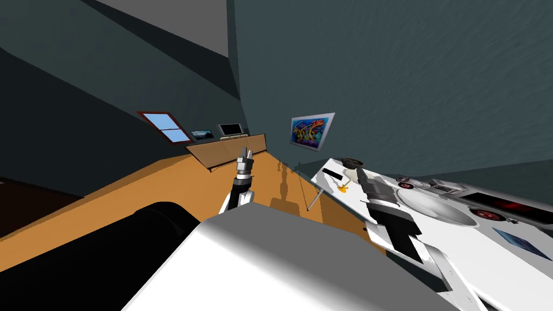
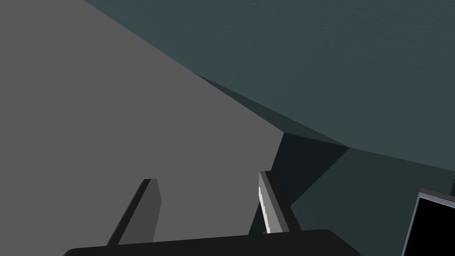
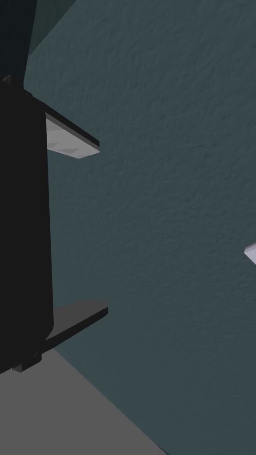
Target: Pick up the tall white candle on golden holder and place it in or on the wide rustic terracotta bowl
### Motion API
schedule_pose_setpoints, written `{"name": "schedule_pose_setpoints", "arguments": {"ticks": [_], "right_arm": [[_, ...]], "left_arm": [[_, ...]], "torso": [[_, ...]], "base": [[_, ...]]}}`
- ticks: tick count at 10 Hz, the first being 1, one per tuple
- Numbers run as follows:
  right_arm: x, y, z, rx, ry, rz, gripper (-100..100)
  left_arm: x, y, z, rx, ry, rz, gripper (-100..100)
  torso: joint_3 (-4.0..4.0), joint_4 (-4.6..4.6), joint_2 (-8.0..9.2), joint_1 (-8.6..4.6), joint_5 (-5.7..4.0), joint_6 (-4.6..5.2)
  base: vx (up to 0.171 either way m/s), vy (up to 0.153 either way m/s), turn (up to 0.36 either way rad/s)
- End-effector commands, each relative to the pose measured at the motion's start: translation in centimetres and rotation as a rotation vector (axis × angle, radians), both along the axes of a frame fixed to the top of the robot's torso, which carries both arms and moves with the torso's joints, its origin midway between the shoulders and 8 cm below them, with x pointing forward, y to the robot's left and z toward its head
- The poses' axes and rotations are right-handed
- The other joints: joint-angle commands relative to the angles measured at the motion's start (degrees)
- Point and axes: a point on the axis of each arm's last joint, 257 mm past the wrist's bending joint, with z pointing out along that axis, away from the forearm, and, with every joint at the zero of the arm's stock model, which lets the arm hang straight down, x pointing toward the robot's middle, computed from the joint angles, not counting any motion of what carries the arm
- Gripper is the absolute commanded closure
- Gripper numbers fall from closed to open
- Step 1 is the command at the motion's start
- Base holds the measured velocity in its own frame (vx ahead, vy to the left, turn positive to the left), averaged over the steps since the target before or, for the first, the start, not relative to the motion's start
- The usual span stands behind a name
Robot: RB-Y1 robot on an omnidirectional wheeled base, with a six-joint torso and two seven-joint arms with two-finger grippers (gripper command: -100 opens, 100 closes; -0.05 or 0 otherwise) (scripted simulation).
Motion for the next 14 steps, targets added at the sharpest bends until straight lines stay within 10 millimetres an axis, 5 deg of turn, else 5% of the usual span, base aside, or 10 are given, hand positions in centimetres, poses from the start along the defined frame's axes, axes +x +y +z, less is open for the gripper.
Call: {"name": "schedule_pose_setpoints", "arguments": {"ticks": [1, 8, 14], "right_arm": [[0.3, -1.8, -1.4, -0.054, 0.046, -0.063, -100], [0.1, -7.6, -7.8, -0.226, 0.246, -0.248, -100], [-0.6, -9.5, -13.0, -0.29, 0.378, -0.314, -100]], "left_arm": [[0.0, 0.0, 0.0, 0.0, 0.0, 0.0, 0], [0.0, 0.0, 0.0, 0.0, 0.0, 0.0, 0], [0.0, 0.0, 0.0, 0.0, 0.0, 0.0, 0]], "torso": [[0.0, 0.0, 0.0, 0.0, 0.0, 0.0], [-0.15, -0.06, -0.24, -0.24, -0.05, -0.01], [-0.06, -0.03, -0.07, -0.52, -0.1, -0.01]], "base": [[0.128, 0.144, -0.165], [0.147, 0.107, -0.19], [0.123, 0.062, -0.154]]}}
